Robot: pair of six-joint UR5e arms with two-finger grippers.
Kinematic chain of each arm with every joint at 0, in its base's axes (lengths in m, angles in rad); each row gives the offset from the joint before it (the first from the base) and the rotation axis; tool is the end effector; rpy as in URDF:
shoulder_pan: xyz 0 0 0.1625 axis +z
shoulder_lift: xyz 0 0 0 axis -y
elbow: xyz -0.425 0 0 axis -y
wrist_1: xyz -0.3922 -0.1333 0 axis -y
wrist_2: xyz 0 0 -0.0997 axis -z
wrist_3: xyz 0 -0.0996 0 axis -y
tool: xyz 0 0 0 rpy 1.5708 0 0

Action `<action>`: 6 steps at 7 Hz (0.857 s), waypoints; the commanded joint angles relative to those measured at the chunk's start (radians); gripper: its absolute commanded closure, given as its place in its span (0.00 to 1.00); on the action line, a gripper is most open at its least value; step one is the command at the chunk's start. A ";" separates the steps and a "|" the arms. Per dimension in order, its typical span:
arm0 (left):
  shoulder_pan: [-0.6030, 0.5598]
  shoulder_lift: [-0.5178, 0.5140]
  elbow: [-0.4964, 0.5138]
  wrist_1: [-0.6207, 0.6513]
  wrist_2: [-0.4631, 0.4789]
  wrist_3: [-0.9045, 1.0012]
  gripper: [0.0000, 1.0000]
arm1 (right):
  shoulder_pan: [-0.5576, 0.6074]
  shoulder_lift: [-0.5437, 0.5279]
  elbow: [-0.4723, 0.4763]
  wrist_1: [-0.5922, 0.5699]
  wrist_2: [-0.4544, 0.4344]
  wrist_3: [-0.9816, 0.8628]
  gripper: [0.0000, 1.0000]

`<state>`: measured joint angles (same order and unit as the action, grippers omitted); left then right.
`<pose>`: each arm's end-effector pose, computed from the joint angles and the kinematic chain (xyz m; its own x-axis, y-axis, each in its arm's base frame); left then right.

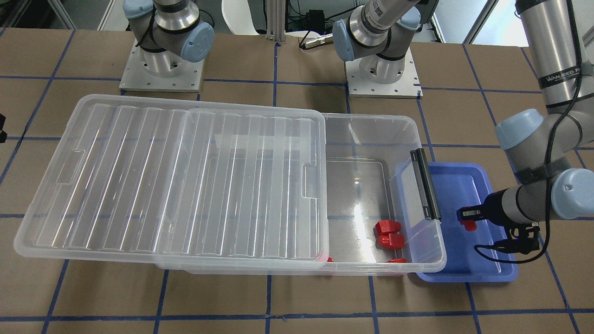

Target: Place red block in blue tray from box

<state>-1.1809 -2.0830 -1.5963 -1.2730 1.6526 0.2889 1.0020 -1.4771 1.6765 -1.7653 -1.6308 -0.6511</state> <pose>0.1193 -0.6196 0.2120 -0.9959 -0.0899 -0.0084 -0.0892 0.9640 0.2504 -0.1746 -0.5096 0.4080 -0.9955 -0.0832 0.0447 -0.0814 0.9959 0.0402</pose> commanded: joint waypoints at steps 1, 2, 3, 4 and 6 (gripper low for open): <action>-0.002 -0.023 -0.004 0.015 -0.002 0.026 1.00 | 0.003 0.003 0.080 -0.058 0.003 0.081 0.00; -0.003 -0.025 -0.022 0.017 -0.002 0.029 1.00 | 0.006 0.003 0.086 -0.065 0.005 0.085 0.00; -0.006 -0.025 -0.025 0.026 0.000 0.035 1.00 | 0.012 0.005 0.089 -0.065 0.015 0.087 0.00; -0.005 -0.025 -0.025 0.030 -0.002 0.038 0.98 | 0.026 0.005 0.115 -0.072 0.029 0.087 0.00; -0.003 -0.026 -0.027 0.030 -0.002 0.056 0.48 | 0.044 0.003 0.132 -0.111 0.032 0.097 0.00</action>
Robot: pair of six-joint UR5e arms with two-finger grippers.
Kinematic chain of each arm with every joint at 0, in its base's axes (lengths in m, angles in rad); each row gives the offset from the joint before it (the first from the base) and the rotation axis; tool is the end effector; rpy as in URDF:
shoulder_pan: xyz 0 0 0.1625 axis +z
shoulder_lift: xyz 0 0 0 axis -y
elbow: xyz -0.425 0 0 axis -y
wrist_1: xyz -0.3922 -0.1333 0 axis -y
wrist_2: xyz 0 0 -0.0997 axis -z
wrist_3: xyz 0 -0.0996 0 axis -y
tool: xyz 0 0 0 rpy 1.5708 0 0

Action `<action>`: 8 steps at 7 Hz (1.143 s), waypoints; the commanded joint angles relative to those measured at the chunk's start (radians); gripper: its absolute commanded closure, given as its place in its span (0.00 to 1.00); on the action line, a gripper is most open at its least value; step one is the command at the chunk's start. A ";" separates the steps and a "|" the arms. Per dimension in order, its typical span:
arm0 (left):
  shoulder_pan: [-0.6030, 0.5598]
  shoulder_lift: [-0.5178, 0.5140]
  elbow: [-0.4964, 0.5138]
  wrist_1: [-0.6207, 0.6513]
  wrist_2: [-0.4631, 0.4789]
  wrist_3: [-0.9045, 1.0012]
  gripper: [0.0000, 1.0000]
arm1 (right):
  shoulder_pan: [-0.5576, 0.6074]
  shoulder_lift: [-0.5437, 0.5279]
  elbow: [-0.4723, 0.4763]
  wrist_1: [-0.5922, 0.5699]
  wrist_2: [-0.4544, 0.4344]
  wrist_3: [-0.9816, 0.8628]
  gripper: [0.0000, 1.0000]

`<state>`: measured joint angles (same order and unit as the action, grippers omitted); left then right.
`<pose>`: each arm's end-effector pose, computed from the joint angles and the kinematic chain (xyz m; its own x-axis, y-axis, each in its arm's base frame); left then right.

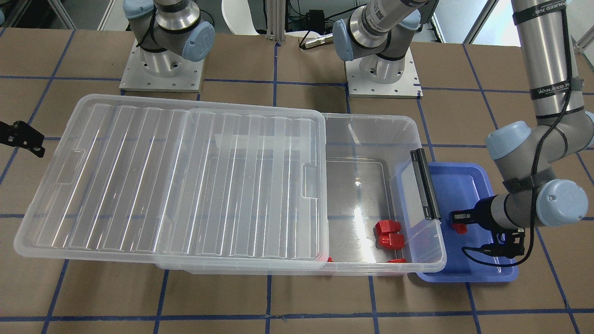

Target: Place red block in blue tray from box

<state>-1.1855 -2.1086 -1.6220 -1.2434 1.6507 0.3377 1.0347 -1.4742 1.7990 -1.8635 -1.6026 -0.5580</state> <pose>0.1148 -0.6165 0.1879 -0.9992 -0.0388 0.0129 -0.0339 0.9624 0.2696 -0.1482 -0.5042 0.3577 -0.9997 -0.0226 0.0100 -0.0222 0.9988 0.0440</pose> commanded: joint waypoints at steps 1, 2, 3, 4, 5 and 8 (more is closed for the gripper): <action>0.003 -0.001 -0.001 0.001 0.000 0.007 0.41 | 0.033 0.000 0.011 -0.013 0.003 0.021 0.00; 0.003 0.001 0.001 0.001 -0.003 0.007 0.30 | 0.075 0.000 0.011 -0.014 0.001 0.062 0.00; 0.001 0.002 0.014 -0.001 -0.003 0.009 0.11 | 0.111 0.000 0.011 -0.025 0.003 0.102 0.00; -0.012 0.034 0.022 -0.002 0.012 0.004 0.00 | 0.138 -0.001 0.011 -0.025 0.003 0.134 0.00; -0.019 0.065 0.034 -0.016 0.008 0.006 0.00 | 0.183 0.000 0.011 -0.028 0.003 0.191 0.00; -0.023 0.189 0.076 -0.073 0.003 -0.005 0.00 | 0.295 0.015 0.011 -0.089 0.001 0.301 0.00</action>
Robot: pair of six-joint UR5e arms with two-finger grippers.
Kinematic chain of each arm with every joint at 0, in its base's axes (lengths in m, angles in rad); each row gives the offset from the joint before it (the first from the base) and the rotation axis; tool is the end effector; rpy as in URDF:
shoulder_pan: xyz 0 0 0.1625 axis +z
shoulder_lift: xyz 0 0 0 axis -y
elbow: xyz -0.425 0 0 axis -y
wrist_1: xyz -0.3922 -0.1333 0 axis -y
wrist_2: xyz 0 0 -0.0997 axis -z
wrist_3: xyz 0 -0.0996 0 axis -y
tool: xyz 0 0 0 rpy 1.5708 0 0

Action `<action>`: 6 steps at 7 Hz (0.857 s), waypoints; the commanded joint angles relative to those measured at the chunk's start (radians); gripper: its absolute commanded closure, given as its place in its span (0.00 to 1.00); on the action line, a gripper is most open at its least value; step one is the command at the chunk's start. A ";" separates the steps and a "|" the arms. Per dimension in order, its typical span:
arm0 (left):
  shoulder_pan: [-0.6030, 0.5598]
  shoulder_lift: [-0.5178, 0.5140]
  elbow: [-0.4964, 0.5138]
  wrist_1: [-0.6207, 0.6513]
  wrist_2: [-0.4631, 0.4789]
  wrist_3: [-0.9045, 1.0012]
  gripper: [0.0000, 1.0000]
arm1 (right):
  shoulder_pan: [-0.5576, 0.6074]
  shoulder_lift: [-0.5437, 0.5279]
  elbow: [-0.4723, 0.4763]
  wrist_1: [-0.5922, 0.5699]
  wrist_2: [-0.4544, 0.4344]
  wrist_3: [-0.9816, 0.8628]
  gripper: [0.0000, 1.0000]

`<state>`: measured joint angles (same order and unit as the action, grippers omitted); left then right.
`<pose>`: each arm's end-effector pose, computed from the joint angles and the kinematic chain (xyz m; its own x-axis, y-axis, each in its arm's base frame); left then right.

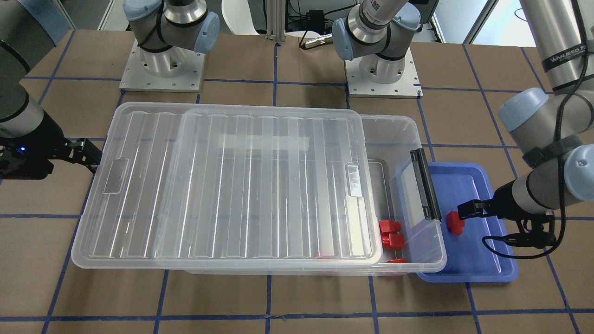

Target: Place red block in blue tray from box

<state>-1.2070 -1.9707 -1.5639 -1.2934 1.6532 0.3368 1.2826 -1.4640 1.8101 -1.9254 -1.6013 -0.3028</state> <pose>0.1020 -0.6196 0.2937 -0.9990 -0.0195 -0.0390 -0.0247 0.9904 0.1359 -0.0214 -0.5306 0.3533 -0.9994 -0.0145 0.0316 -0.0145 0.9999 0.0010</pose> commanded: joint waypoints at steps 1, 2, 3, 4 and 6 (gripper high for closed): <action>-0.015 0.093 0.050 -0.083 0.000 -0.004 0.00 | 0.090 0.008 0.000 -0.044 -0.002 0.065 0.00; -0.034 0.134 0.076 -0.148 -0.003 -0.004 0.00 | 0.119 0.013 0.000 -0.047 0.000 0.085 0.00; -0.054 0.180 0.076 -0.188 -0.045 -0.019 0.00 | 0.142 0.011 -0.002 -0.046 0.000 0.111 0.00; -0.072 0.223 0.073 -0.243 -0.138 -0.038 0.00 | 0.177 0.013 -0.002 -0.056 0.000 0.125 0.00; -0.147 0.301 0.055 -0.273 -0.144 -0.162 0.00 | 0.193 0.016 -0.002 -0.073 -0.002 0.128 0.00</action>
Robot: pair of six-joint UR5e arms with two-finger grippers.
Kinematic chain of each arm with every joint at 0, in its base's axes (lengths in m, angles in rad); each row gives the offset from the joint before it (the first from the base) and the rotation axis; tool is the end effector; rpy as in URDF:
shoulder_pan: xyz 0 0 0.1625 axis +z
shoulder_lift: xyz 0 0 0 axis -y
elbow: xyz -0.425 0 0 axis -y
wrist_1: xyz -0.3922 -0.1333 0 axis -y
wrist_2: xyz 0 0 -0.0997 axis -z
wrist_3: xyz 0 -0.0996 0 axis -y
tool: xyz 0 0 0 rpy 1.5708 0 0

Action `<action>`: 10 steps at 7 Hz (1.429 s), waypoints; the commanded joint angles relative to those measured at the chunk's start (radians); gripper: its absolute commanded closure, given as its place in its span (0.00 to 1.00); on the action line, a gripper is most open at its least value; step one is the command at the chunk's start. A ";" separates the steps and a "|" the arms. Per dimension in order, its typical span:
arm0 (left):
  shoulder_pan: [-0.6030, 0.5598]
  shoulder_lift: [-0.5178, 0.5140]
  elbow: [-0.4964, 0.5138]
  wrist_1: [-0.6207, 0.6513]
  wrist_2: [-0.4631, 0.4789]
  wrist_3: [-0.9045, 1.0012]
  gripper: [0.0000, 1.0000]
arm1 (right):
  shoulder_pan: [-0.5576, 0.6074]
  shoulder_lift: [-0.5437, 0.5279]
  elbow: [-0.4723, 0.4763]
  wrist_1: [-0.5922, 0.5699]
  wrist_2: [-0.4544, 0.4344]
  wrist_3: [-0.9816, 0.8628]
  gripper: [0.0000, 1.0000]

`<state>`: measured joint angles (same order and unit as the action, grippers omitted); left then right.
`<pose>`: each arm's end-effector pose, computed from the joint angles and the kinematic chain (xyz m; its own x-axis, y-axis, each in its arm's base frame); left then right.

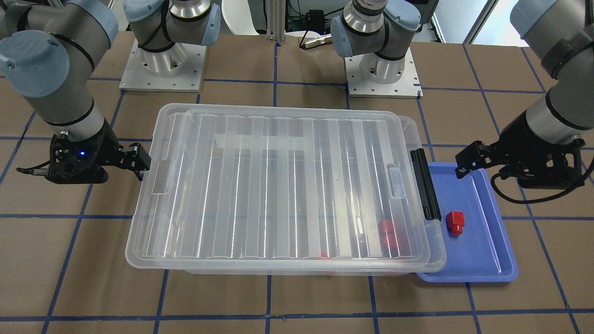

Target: Place red block in blue tray from box

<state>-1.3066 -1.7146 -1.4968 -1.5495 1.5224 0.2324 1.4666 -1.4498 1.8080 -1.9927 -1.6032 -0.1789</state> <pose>0.0095 -0.5640 0.4516 -0.9977 -0.0340 0.0582 -0.0319 0.9988 0.0361 0.0748 -0.5351 0.3539 -0.9964 -0.0723 0.0431 -0.0747 0.9956 -0.0569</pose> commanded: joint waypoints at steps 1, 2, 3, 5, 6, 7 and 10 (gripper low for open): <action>-0.124 0.068 -0.014 -0.020 -0.004 -0.061 0.00 | 0.009 0.003 -0.007 -0.009 0.000 -0.002 0.00; -0.172 0.087 -0.020 -0.023 -0.001 -0.062 0.00 | 0.002 0.003 -0.016 -0.009 0.000 -0.017 0.00; -0.184 0.098 -0.036 -0.017 -0.004 -0.070 0.00 | -0.024 0.002 -0.051 0.011 -0.004 -0.017 0.00; -0.189 0.139 -0.069 -0.024 -0.004 -0.070 0.00 | -0.038 -0.029 -0.224 0.255 -0.001 -0.017 0.00; -0.189 0.151 -0.097 -0.027 0.004 -0.070 0.00 | -0.034 -0.047 -0.305 0.355 0.008 -0.001 0.00; -0.189 0.145 -0.103 -0.023 0.015 -0.073 0.00 | -0.032 -0.052 -0.365 0.449 0.022 -0.001 0.00; -0.250 0.153 -0.111 -0.012 0.016 -0.141 0.00 | 0.080 -0.052 -0.378 0.450 0.023 0.091 0.00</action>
<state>-1.5344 -1.5661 -1.6052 -1.5647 1.5399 0.1316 1.4817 -1.5064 1.4355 -1.5404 -1.5789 -0.1285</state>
